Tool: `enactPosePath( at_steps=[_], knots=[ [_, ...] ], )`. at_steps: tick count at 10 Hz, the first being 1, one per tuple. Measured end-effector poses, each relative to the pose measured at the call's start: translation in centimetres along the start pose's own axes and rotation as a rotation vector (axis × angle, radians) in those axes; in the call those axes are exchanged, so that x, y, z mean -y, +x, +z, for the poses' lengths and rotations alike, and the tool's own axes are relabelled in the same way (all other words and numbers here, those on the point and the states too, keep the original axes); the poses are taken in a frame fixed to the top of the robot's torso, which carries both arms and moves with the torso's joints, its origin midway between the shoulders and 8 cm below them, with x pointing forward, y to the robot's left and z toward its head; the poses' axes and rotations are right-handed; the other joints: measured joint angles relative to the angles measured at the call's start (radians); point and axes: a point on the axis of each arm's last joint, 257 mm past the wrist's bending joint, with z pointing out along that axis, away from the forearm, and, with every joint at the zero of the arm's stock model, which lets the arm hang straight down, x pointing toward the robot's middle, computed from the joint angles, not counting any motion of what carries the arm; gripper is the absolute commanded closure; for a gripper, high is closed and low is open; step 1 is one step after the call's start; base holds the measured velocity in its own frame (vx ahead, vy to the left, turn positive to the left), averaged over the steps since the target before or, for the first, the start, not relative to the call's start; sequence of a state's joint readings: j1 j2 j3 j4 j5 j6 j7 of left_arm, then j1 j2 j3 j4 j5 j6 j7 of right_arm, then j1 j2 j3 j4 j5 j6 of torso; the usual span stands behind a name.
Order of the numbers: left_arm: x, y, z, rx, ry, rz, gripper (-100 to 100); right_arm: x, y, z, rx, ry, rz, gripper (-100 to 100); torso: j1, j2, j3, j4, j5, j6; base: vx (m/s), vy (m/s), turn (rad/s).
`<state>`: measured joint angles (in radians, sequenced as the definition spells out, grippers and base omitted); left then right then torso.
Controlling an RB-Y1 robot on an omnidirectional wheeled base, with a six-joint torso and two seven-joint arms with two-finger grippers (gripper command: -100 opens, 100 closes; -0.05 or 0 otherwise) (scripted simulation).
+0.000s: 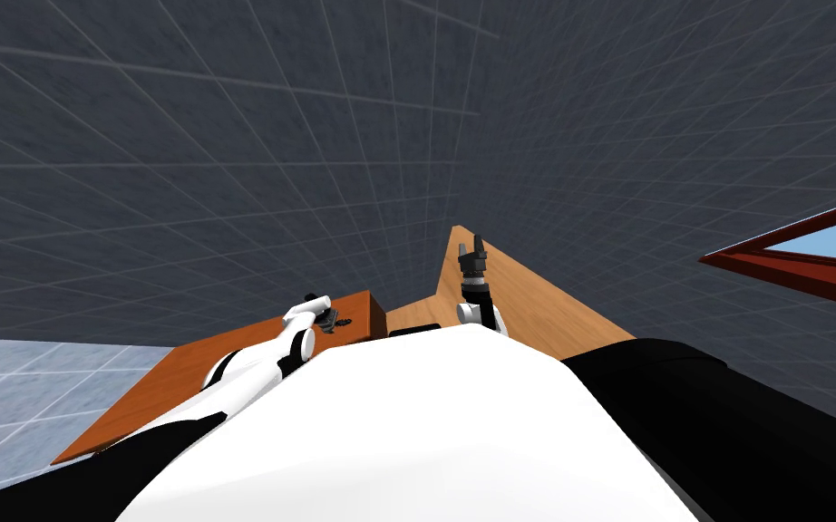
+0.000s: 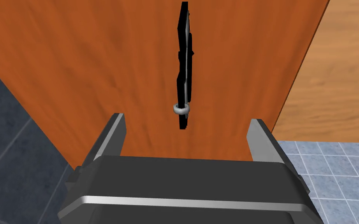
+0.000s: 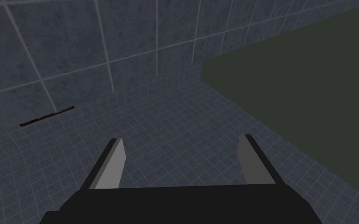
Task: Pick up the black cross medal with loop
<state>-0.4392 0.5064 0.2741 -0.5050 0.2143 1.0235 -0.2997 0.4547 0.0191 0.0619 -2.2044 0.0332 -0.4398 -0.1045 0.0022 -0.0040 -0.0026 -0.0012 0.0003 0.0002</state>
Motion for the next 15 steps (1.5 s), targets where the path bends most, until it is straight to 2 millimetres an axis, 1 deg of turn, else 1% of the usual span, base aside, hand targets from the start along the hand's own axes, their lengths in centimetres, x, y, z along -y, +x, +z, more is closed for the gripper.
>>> enactPosePath(
  at_steps=[3,5,6,7,9,10,11,15],
  knots=[
    [-1.6,1.5,0.2,-0.054,-0.067,-0.027,-100,0.0,0.0,0.0,0.0,0.0,0.0,0,0.0,-0.001,0.0,0.0,0.0,0.0,0.063,0.013,0.009],
    [-2.3,2.0,0.2,-0.075,-0.089,-0.036,-100,0.0,0.0,0.0,0.0,0.0,0.0,0,0.0,0.001,0.001,0.0,0.0,0.0,0.022,0.01,0.003],
    [-2.3,2.1,0.2,-0.077,-0.092,-0.036,0,0.0,0.0,0.0,0.0,0.0,0.0,0,0.0,0.003,0.002,0.001,0.0,0.0,0.0,0.0,0.0],
    [-2.3,2.1,0.2,-0.077,-0.092,-0.036,-100,0.0,0.0,0.0,0.0,0.0,0.0,0,-0.001,0.004,0.002,0.001,0.0,0.0,0.02,0.025,0.002],
    [-3.2,2.9,1.3,-0.077,-0.096,-0.036,-100,0.0,0.0,0.0,0.0,0.0,0.0,0,0.002,0.002,0.001,0.0,0.0,0.0,0.025,0.034,-0.003],
    [-3.3,3.1,1.6,-0.074,-0.088,-0.035,-100,0.0,0.0,0.0,0.0,0.0,0.0,0,0.0,0.003,0.002,0.001,0.0,0.0,0.0,0.0,0.0],
    [-3.3,3.1,1.5,-0.075,-0.088,-0.036,100,0.0,0.0,0.0,0.0,0.0,0.0,0,-0.001,0.004,0.002,0.001,0.0,0.0,0.0,0.0,0.0],
    [-3.4,3.1,1.6,-0.075,-0.091,-0.036,100,0.0,0.0,0.0,0.0,0.0,0.0,0,0.001,0.003,0.001,0.001,0.001,0.001,0.0,0.0,0.0]
  ],
)
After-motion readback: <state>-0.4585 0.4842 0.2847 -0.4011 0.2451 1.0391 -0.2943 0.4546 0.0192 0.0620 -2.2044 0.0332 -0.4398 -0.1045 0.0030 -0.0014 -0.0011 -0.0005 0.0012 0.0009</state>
